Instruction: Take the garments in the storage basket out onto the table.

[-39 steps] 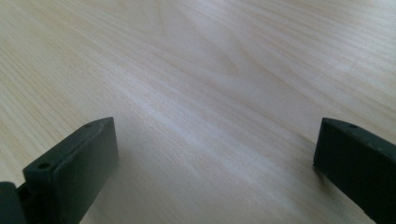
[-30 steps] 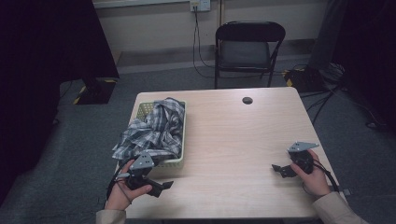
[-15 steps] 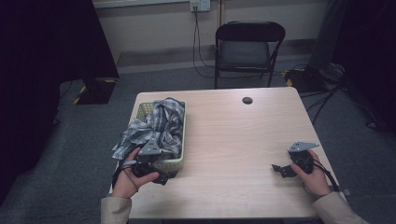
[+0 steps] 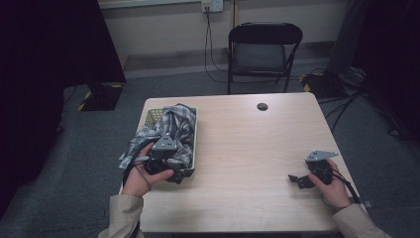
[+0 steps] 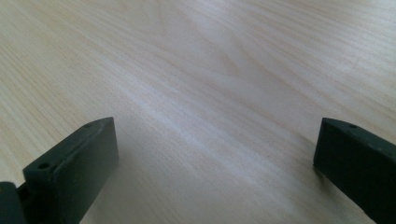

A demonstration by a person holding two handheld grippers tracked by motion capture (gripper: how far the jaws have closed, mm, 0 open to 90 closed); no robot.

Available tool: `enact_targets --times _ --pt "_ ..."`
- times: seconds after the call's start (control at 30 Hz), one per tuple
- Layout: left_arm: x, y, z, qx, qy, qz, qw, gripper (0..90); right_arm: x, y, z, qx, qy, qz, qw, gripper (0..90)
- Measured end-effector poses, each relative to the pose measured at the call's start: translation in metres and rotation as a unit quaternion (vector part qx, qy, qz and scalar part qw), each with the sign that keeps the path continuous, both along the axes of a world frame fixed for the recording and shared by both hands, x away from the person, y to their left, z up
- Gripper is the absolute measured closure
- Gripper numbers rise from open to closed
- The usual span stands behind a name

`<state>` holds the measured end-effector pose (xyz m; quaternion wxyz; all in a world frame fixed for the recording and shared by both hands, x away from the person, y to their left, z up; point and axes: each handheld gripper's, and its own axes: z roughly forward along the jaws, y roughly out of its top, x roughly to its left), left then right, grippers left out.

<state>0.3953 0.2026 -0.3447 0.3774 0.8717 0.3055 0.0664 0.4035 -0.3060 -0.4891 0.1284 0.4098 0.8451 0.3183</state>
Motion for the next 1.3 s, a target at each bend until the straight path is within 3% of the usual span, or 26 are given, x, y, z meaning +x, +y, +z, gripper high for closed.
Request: enact_targets --times 0.3,0.47,0.7,1.0,1.1,1.23,1.3 --pt "0.023 0.001 -0.009 -0.004 -0.009 0.036 0.9993 2.4 0.000 0.000 0.000 0.000 0.001 -0.001 1.0000 0.0" --pt "0.032 0.004 -0.013 0.011 -0.012 0.055 0.9983 2.4 0.000 0.000 0.000 0.000 0.001 -0.001 1.0000 0.0" --pt "0.045 0.012 -0.020 -0.007 -0.008 0.083 0.9965 2.3 0.000 0.000 0.000 0.000 0.000 0.000 1.0000 0.0" --pt "0.063 0.013 -0.023 0.020 -0.021 0.108 0.9938 2.4 0.000 0.000 0.000 0.000 0.000 0.001 1.0000 0.0" --pt "0.069 0.012 -0.024 0.043 -0.031 0.121 0.9913 2.1 0.000 0.000 0.000 0.000 0.000 0.000 1.0000 0.0" --pt "0.076 0.012 -0.027 0.058 -0.033 0.138 0.9882 2.3 0.000 0.000 0.000 0.000 0.000 0.000 1.0000 0.0" --pt "0.081 0.013 -0.030 0.075 -0.033 0.152 0.9850 2.4 0.000 0.000 0.000 0.000 0.000 0.000 1.0000 0.0"
